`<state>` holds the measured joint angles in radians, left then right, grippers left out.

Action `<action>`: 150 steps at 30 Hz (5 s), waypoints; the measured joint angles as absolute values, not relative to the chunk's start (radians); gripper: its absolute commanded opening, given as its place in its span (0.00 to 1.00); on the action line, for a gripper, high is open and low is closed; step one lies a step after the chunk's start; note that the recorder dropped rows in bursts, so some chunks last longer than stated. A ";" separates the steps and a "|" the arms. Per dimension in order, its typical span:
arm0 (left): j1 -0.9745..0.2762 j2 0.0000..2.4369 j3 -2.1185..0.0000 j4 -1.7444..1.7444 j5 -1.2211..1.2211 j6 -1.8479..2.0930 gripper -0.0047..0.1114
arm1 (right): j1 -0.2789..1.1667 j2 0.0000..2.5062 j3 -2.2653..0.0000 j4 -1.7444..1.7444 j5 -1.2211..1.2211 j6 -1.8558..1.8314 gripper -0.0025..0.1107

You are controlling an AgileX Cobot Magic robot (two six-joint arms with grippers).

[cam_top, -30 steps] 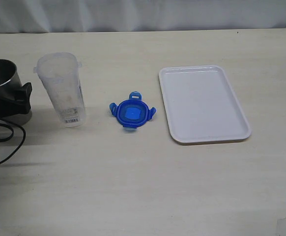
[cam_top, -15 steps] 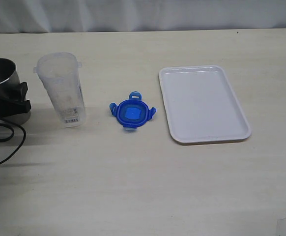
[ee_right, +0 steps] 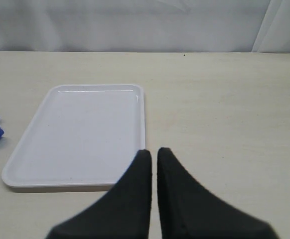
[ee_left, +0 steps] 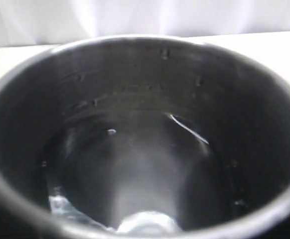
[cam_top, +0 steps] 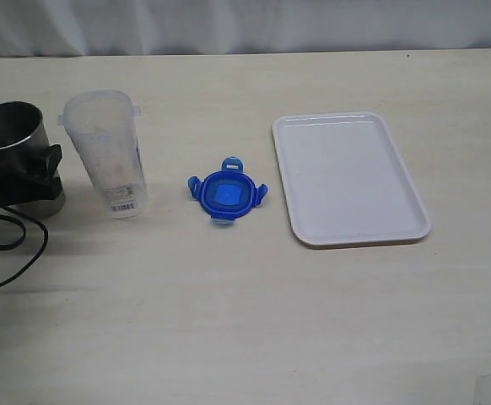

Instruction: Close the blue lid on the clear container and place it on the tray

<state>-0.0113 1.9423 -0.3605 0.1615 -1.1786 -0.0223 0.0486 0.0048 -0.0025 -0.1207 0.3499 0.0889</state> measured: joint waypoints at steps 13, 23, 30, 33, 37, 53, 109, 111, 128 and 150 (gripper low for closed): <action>-0.011 1.803 -0.522 0.123 -1.029 -0.025 0.04 | 0.049 0.005 -0.002 -0.121 0.350 0.089 0.06; -0.011 1.803 -0.870 0.274 -0.709 -0.089 0.04 | 0.049 0.005 -0.002 -0.121 0.350 0.089 0.06; -0.011 1.803 -0.958 0.536 -0.752 -0.103 0.04 | 0.049 0.005 -0.002 -0.121 0.350 0.089 0.06; -0.011 1.803 -0.958 0.559 -0.762 -0.105 0.04 | 0.049 0.005 -0.002 -0.121 0.350 0.089 0.06; -0.011 1.803 -0.958 0.588 -0.763 -0.105 0.04 | 0.049 0.005 -0.002 -0.121 0.350 0.089 0.06; 0.051 1.803 -0.958 0.778 -0.829 -0.127 0.04 | 0.049 0.005 -0.002 -0.121 0.350 0.089 0.06; 0.093 1.803 -0.958 1.027 -0.847 0.023 0.04 | 0.049 0.005 -0.002 -0.121 0.350 0.089 0.06; 0.093 1.803 -0.958 1.027 -0.837 0.033 0.04 | 0.049 0.005 -0.002 -0.121 0.350 0.089 0.06; 0.093 1.803 -0.958 1.097 -0.814 0.202 0.04 | 0.049 0.005 -0.002 -0.121 0.350 0.089 0.06; 0.093 1.803 -0.958 1.099 -0.814 0.402 0.04 | 0.049 0.005 -0.002 -0.121 0.350 0.089 0.06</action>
<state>0.0932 1.8027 -0.9577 1.0993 -0.8137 0.4018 0.0486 0.0048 -0.0025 -0.1207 0.3499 0.0889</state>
